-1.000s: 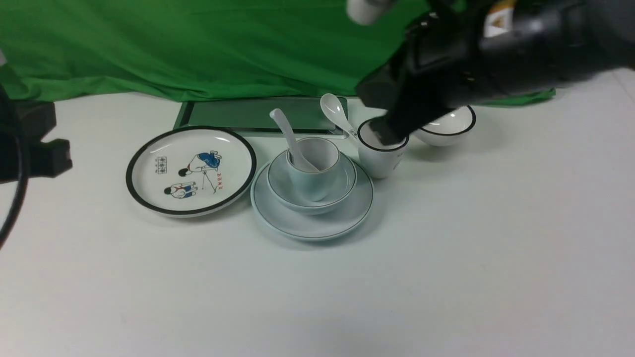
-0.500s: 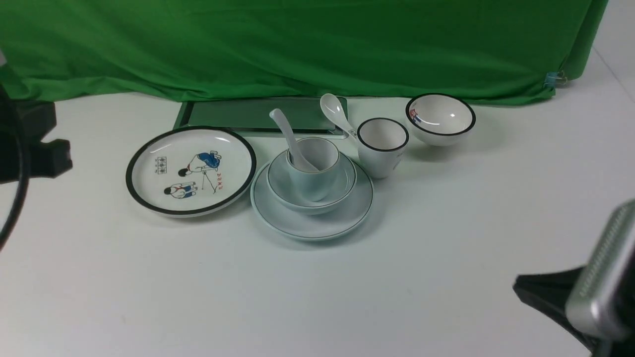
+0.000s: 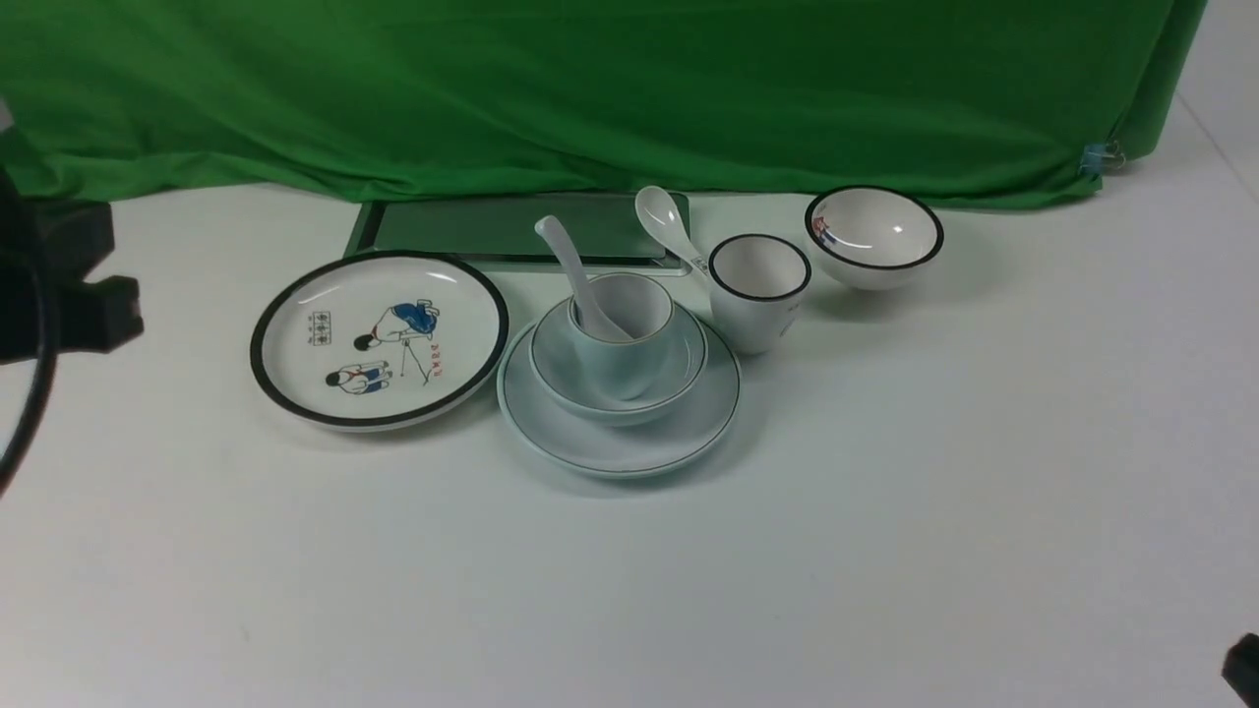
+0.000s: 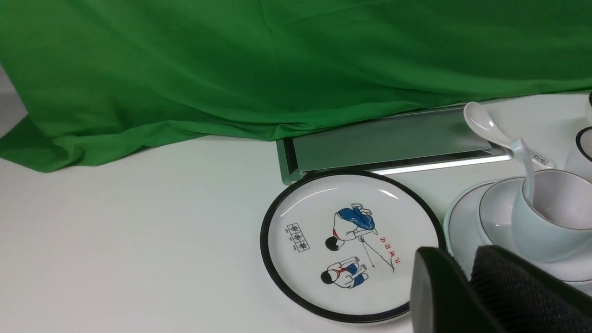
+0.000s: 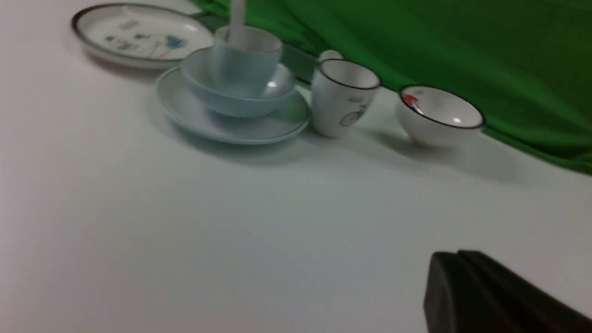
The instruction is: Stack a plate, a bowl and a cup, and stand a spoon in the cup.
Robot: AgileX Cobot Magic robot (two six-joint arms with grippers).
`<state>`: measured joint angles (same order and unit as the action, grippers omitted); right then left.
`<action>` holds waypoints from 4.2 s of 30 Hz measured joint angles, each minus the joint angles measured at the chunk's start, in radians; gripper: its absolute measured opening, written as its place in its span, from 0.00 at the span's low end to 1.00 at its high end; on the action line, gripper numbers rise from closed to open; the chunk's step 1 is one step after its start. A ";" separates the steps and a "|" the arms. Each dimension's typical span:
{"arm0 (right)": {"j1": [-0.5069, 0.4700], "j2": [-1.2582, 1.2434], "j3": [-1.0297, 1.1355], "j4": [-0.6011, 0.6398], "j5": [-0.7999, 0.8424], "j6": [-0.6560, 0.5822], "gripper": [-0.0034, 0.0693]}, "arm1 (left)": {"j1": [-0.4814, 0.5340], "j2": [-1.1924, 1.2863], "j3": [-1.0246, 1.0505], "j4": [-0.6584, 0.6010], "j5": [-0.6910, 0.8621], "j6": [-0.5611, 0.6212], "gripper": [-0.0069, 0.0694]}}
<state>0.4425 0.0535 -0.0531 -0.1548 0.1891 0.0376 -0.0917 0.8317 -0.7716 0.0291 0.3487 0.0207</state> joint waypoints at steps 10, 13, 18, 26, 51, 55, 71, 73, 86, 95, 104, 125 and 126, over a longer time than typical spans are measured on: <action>-0.297 -0.054 0.062 0.163 0.022 -0.018 0.06 | 0.000 0.000 0.000 -0.001 0.000 0.000 0.17; -0.306 -0.054 0.062 0.173 0.027 -0.029 0.06 | 0.000 0.000 0.000 -0.001 0.000 0.001 0.18; -0.306 -0.054 0.062 0.176 0.029 -0.032 0.06 | 0.000 0.000 0.000 -0.001 0.000 0.003 0.18; -0.306 -0.054 0.062 0.176 0.029 -0.038 0.07 | 0.000 0.000 0.000 -0.001 0.000 0.003 0.19; -0.313 -0.054 0.062 0.177 0.029 -0.038 0.17 | 0.155 -0.704 0.502 0.121 -0.226 -0.046 0.23; -0.313 -0.054 0.062 0.177 0.029 -0.038 0.19 | 0.165 -0.807 0.681 0.037 -0.220 -0.046 0.25; -0.313 -0.054 0.062 0.177 0.030 -0.038 0.23 | 0.168 -0.830 0.779 -0.037 -0.178 -0.049 0.27; -0.313 -0.054 0.062 0.177 0.030 -0.038 0.24 | 0.170 -0.830 0.779 -0.076 -0.194 -0.049 0.27; -0.313 -0.054 0.062 0.177 0.030 -0.038 0.29 | 0.171 -0.830 0.779 -0.127 -0.100 -0.047 0.28; -0.313 -0.054 0.062 0.177 0.030 -0.038 0.32 | 0.171 -0.830 0.779 -0.127 -0.085 -0.045 0.09; -0.313 -0.054 0.062 0.177 0.030 -0.038 0.32 | 0.171 -0.830 0.779 -0.124 -0.093 -0.045 0.05; -0.313 -0.054 0.062 0.177 0.030 -0.038 0.37 | 0.171 -0.830 0.779 -0.100 -0.093 -0.038 0.05; -0.313 -0.054 0.062 0.177 0.030 -0.038 0.37 | 0.171 -0.830 0.779 -0.099 -0.093 -0.038 0.05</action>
<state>0.1299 -0.0004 0.0084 0.0222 0.2194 0.0000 0.0796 0.0021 0.0073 -0.0701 0.2556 -0.0174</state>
